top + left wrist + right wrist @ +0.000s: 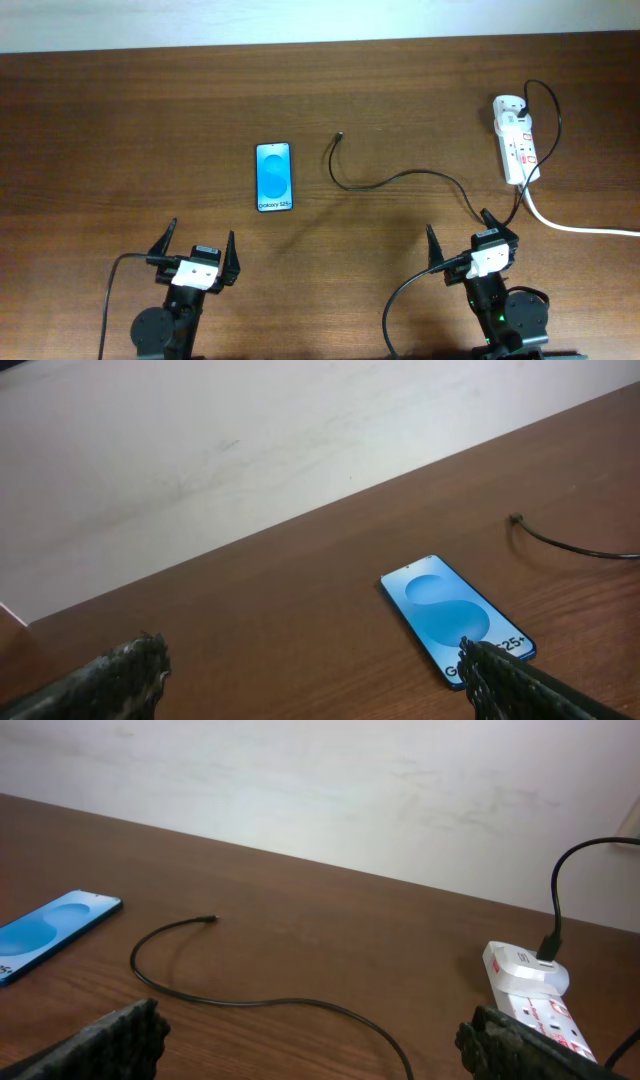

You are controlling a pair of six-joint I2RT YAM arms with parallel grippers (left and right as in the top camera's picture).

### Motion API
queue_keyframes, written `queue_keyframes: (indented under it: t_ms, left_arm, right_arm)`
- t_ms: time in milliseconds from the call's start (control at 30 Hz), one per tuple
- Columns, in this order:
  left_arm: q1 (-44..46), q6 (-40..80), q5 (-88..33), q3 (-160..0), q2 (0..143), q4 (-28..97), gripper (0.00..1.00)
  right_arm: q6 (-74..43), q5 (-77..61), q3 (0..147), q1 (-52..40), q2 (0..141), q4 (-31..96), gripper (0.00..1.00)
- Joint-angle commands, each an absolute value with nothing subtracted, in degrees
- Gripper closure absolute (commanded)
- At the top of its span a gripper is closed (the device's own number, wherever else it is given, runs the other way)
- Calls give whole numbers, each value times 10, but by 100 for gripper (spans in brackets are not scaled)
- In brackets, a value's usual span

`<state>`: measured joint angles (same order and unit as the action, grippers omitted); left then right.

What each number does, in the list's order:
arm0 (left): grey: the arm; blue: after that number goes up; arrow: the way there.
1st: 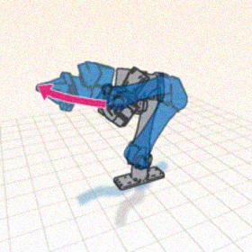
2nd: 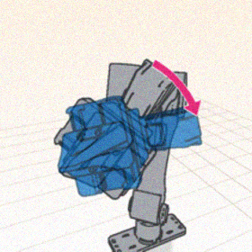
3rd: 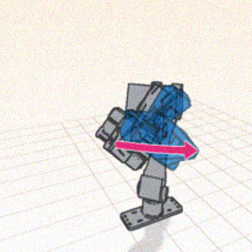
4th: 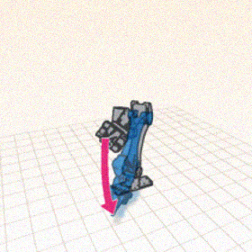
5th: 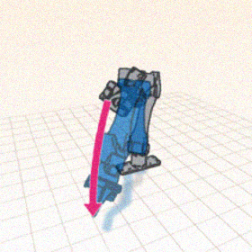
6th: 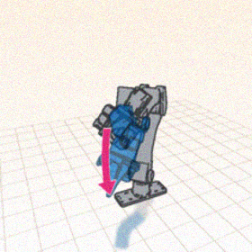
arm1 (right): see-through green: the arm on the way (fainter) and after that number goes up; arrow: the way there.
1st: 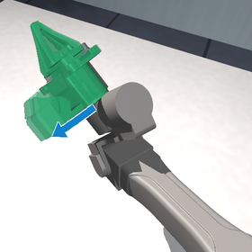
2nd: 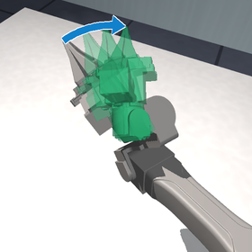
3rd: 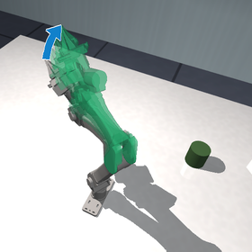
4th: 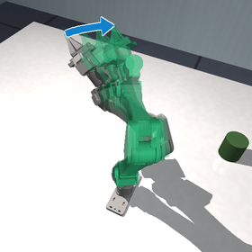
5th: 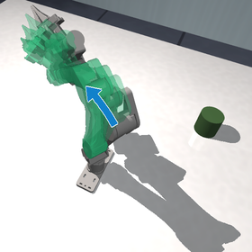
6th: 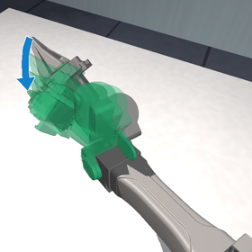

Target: Plug charger to phone and switch on socket

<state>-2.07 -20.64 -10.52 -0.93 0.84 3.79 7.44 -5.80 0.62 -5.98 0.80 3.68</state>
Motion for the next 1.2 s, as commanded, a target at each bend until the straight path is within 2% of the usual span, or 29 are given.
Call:
queue_keyframes:
  t_ms: [0,533,767,1167]
  left_arm:
    - [-24,-213,-107,-5,4,37,1]
    - [-24,-213,-132,-5,4,35,1]
    - [-24,-156,-133,-11,8,33,1]
    - [-24,-157,-133,-113,139,30,1]
  right_arm:
    - [71,-53,3,-56,2,41,2]
    - [71,-53,3,-56,2,41,2]
    - [71,-53,3,-56,2,41,2]
    - [71,-53,3,-56,2,41,2]
